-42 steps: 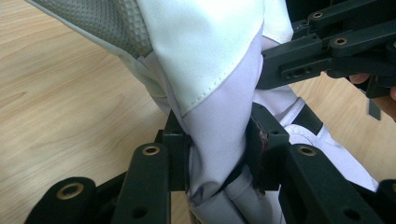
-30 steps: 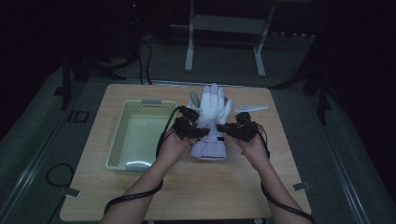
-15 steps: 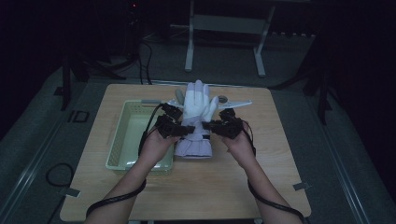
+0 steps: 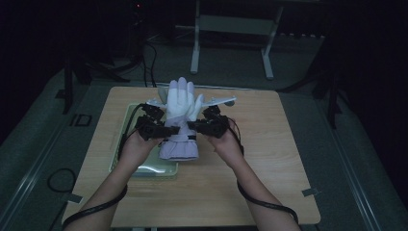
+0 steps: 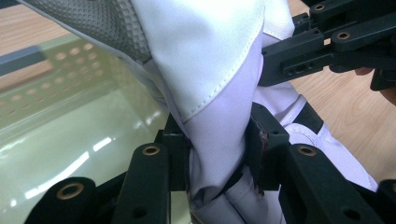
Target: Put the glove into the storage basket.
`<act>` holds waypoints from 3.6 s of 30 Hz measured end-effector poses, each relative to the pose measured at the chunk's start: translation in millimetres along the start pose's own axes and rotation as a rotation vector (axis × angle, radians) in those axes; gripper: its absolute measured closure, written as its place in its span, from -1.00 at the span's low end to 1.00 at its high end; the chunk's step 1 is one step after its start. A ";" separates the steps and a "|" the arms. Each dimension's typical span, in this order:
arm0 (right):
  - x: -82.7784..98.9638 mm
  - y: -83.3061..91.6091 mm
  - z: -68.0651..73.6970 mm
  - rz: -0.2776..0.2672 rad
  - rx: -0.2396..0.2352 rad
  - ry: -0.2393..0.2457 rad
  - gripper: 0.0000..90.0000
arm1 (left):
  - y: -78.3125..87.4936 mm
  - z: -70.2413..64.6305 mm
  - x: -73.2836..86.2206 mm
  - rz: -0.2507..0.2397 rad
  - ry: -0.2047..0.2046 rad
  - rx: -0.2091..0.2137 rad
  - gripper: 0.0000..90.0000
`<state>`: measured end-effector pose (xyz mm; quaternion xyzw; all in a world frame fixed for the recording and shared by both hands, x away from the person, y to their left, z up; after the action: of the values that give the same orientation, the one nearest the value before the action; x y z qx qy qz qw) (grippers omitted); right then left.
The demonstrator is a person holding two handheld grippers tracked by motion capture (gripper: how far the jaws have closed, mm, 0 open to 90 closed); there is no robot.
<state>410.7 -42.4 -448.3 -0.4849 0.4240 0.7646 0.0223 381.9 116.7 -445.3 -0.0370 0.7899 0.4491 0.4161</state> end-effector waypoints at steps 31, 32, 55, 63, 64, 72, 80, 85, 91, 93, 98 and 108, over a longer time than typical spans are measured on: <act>5.8 -104.7 48.1 0.147 -0.004 0.024 0.78 | 0.3 81.0 75.5 0.053 0.116 -0.002 0.44; 9.6 -107.5 48.6 0.152 -0.002 0.024 0.79 | -2.1 81.5 78.5 0.066 0.119 -0.002 0.44; 39.6 -137.5 65.3 0.277 0.131 0.159 0.53 | -41.4 90.5 102.8 0.312 0.191 -0.105 0.28; 26.5 -104.1 50.9 0.131 0.075 0.112 0.25 | -45.1 91.2 100.7 0.313 0.200 -0.126 0.15; 22.4 -96.4 49.2 0.089 0.047 0.107 0.18 | -44.5 91.4 100.2 0.308 0.201 -0.127 0.10; 13.6 -66.5 32.4 0.009 0.024 0.094 -0.16 | -26.8 87.2 92.6 0.176 0.164 -0.227 -0.60; 26.2 -55.9 15.9 0.031 -0.068 0.088 -0.61 | -4.5 70.9 77.2 -0.039 0.117 -0.217 -0.82; 33.5 -51.8 11.8 0.028 -0.087 0.121 -0.67 | -5.8 51.9 76.7 -0.083 0.110 -0.136 -0.83; 42.3 -43.8 0.4 0.030 -0.072 0.141 -0.68 | -10.0 29.4 75.0 -0.116 0.078 -0.093 -0.82; 45.4 -40.2 -4.1 0.029 -0.075 0.137 -0.68 | -12.1 20.7 73.7 -0.118 0.059 -0.085 -0.82; 53.5 -31.4 -14.1 0.036 -0.064 0.146 -0.68 | -19.9 -1.7 69.3 -0.127 0.015 -0.057 -0.82; 68.6 -8.3 -37.2 0.020 -0.051 0.129 -0.68 | -29.9 -46.8 60.9 -0.205 -0.044 0.032 -0.79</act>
<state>405.0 -87.9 -512.0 -0.5294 0.4098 0.7425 -0.0248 326.0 83.4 -495.9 -0.1010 0.7796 0.3924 0.4775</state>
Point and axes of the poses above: each handheld gripper's, and its own axes: y roughly backward along the jaws, x roughly out of its underside, z roughly to its left, the point moved 5 cm from there along -y, roughly forward along the jaws, and after that the axes turned 3 degrees about x, right-handed, at the moved point
